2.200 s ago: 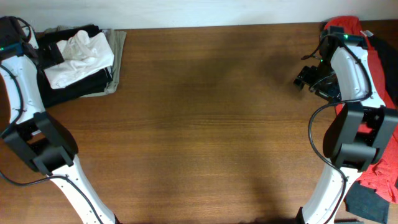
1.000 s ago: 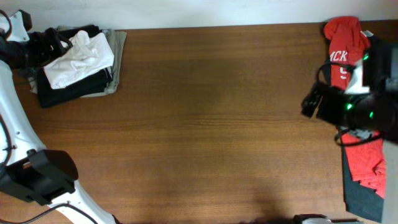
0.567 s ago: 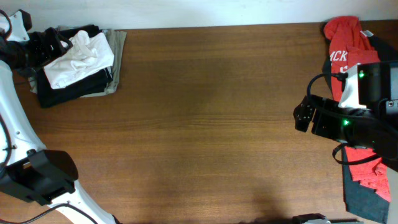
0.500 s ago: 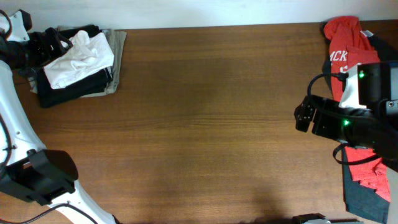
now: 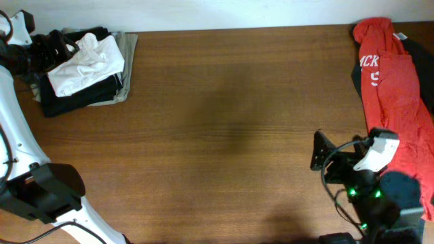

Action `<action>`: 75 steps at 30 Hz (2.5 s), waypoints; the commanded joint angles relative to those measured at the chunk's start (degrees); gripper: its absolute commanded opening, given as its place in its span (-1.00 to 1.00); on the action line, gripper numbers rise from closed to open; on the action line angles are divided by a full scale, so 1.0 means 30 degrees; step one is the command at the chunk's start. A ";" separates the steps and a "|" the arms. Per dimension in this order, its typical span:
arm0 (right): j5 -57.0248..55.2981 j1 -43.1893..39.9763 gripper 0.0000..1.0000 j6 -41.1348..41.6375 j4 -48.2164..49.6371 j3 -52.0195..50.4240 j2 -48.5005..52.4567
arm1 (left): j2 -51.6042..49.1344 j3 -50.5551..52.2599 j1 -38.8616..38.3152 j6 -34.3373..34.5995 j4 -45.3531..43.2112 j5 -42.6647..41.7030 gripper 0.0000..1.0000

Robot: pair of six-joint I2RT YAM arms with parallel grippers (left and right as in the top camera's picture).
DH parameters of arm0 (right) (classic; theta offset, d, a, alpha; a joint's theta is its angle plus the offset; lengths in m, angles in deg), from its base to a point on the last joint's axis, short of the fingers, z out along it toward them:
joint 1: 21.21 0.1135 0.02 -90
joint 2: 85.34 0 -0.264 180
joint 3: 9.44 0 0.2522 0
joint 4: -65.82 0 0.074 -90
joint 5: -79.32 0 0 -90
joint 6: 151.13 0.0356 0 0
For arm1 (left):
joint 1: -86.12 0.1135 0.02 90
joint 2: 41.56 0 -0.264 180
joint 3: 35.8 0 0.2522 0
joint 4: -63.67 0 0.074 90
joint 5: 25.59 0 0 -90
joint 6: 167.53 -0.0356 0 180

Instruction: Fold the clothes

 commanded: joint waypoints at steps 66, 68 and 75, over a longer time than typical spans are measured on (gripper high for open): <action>0.0984 0.0102 0.97 -0.2229 1.0018 -1.4061 -0.8473 | 0.8306 1.0768 -0.4379 0.0168 -0.0619 0.3993 0.98; 0.0984 0.0102 0.97 -0.2229 1.0018 -1.4061 -0.8473 | 1.0214 1.2757 -0.5100 0.0168 -0.0969 0.6084 0.98; 0.0984 0.0102 0.97 -0.2229 1.0018 -1.4061 -0.8473 | 1.8884 2.1981 -0.6120 0.0036 -0.9653 0.6113 0.99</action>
